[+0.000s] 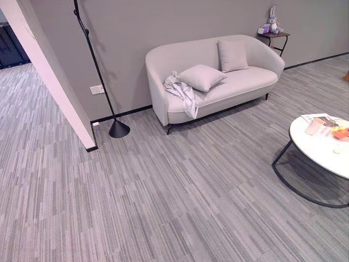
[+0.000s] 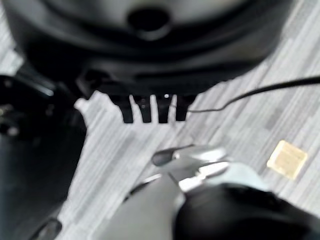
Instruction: Hang the clothes on the sofa on the clothes rack.
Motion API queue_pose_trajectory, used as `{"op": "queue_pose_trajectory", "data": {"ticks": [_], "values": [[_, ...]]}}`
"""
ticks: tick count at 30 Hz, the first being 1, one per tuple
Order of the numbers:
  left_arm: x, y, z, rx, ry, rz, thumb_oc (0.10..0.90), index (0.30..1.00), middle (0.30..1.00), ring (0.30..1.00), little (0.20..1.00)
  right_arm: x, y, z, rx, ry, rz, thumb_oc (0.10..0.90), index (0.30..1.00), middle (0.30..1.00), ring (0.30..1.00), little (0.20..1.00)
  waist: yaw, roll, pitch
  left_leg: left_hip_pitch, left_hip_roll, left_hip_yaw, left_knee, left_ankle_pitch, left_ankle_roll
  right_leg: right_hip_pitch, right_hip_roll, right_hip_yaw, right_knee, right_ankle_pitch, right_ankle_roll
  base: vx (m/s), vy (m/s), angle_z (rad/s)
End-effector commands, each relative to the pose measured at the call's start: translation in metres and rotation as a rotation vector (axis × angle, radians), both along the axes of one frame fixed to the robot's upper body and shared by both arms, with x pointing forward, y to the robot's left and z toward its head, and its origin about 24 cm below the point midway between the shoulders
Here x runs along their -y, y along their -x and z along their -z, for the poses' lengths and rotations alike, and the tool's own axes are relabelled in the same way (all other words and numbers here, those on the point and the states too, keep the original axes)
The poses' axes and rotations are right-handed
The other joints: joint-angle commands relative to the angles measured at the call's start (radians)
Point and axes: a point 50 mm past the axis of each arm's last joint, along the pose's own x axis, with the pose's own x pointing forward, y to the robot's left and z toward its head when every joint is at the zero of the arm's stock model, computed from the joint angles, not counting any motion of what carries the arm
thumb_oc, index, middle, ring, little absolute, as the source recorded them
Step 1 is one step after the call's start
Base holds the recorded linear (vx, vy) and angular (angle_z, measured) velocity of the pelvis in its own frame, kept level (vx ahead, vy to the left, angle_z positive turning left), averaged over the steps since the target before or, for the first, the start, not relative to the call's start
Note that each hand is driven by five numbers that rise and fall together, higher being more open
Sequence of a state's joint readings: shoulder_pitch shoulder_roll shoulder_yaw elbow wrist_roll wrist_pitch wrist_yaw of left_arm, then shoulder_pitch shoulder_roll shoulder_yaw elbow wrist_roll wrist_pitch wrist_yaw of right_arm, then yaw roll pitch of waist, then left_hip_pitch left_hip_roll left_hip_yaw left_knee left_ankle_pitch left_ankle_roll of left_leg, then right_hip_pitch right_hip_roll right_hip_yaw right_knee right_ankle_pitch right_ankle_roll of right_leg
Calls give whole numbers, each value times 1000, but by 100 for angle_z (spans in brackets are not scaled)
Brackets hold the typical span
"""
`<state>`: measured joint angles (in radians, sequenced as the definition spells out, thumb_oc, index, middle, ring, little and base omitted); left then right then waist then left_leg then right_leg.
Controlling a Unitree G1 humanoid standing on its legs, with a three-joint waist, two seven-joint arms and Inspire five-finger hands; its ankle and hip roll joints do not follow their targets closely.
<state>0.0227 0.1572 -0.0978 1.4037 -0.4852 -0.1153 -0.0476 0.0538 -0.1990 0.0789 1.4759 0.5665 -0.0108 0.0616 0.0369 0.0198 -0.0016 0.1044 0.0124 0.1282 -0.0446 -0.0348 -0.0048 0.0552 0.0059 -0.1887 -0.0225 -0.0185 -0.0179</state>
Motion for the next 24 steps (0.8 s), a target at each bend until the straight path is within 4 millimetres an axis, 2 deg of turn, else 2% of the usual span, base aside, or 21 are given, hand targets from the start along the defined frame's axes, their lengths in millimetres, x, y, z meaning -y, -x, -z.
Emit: {"op": "queue_pose_trajectory", "data": {"ticks": [1,6,9,10,11,12,13,14,16,17,18,19,20,22,24], "values": [[13,-13,0,21,18,60,800,900,900,900,900,-14,-8,2,-8,-41,-66,800,900,900,900,900,1,-48,-23,-6,-1,-27,-43,-9,-17,61,-115,23,-65,52,137,53,118,-2],[11,-17,0,28,9,63,800,900,900,900,900,-13,-11,2,-2,-41,-73,800,900,900,900,900,-1,-47,-15,-16,-18,-32,-43,-15,-2,56,-139,17,-48,62,149,29,91,0],[10,-25,-2,49,2,77,800,900,900,900,900,-12,-18,1,20,-41,-72,800,900,900,900,900,-4,-35,11,-16,-35,-40,-43,-22,24,-13,-170,16,125,32,155,-29,117,-1],[10,-25,-2,49,2,77,800,900,900,900,900,-12,-18,1,20,-41,-72,800,900,900,900,900,-4,-35,11,-16,-35,-40,-43,-22,24,-13,-170,16,125,32,155,7,111,9],[10,-27,-2,51,0,87,800,900,900,900,900,-12,-18,1,21,-42,-72,800,900,900,900,900,-7,-31,19,-5,-43,-45,-43,-26,32,-36,-182,13,192,46,158,34,167,11],[10,-28,-2,45,-8,115,800,900,900,900,900,-11,-19,1,25,-45,-74,800,900,900,900,900,-20,-25,46,24,-58,-54,-43,-33,53,-101,-212,24,356,125,167,32,169,5],[10,-28,-2,45,-8,115,800,900,900,900,900,-11,-19,1,25,-45,-74,800,900,900,900,900,-19,-26,45,23,-60,-53,-43,-33,54,-106,-214,27,361,123,168,71,188,-2],[8,-30,-3,45,-15,124,800,900,900,900,900,-10,-19,1,24,-42,-70,800,900,900,900,900,-28,-9,60,46,-51,-55,-43,-39,62,-164,-224,13,483,162,170,50,78,21],[8,-30,-3,45,-12,131,800,900,900,900,900,-9,-18,1,24,-38,-66,800,900,900,900,900,-29,-2,62,58,-48,-52,-43,-44,63,-197,-243,-3,528,165,172,122,64,37],[7,-30,-3,40,-11,139,800,900,900,900,900,-6,-16,0,19,-29,-54,800,900,900,900,900,-33,4,58,74,-39,-44,-43,-56,57,-229,-264,-33,512,160,170,290,-82,12],[7,-31,-3,38,-12,164,800,900,900,900,900,-5,-15,0,10,-25,-54,800,900,900,900,900,-43,1,55,95,-29,-50,-43,-77,40,-247,-250,-52,387,124,158,412,-263,-16],[8,-31,-3,33,-13,179,800,900,900,900,900,-5,-15,0,5,-28,-53,800,900,900,900,900,-60,-11,58,121,-24,-62,-43,-100,20,-252,-222,-41,188,133,167,620,-463,-26],[6,-34,-4,36,-22,169,800,900,900,900,900,-12,-15,1,1,-57,-33,800,900,900,900,900,-92,-21,61,169,-4,-81,-43,-137,-6,-297,-191,25,-41,221,212,591,-426,-16],[6,-32,-4,29,-19,166,800,900,900,900,900,-15,-10,2,-13,-71,-26,800,900,900,900,900,-100,-18,53,203,13,-82,-43,-160,-20,-338,-193,39,-65,230,227,398,-246,20],[6,-31,-3,27,-15,168,800,900,900,900,900,-15,-3,2,-30,-77,-16,800,900,900,900,900,-105,-19,38,230,29,-96,-43,-180,-32,-334,-199,42,-65,237,228,374,-253,47]]}}
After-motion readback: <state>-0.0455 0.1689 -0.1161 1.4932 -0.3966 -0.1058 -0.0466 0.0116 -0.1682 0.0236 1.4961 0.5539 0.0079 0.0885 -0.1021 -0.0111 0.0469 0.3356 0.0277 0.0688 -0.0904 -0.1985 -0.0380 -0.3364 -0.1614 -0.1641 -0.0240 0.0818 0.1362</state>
